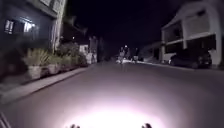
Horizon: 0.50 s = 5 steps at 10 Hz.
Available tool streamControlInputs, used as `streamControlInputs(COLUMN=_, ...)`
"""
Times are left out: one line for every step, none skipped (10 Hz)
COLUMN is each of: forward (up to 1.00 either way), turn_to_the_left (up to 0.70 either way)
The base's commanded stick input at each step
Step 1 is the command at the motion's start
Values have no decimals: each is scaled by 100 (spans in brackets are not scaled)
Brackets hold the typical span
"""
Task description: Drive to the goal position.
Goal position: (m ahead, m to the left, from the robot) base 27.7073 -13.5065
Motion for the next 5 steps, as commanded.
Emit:
streamControlInputs(forward=85, turn_to_the_left=0)
streamControlInputs(forward=85, turn_to_the_left=0)
streamControlInputs(forward=85, turn_to_the_left=0)
streamControlInputs(forward=85, turn_to_the_left=0)
streamControlInputs(forward=85, turn_to_the_left=0)
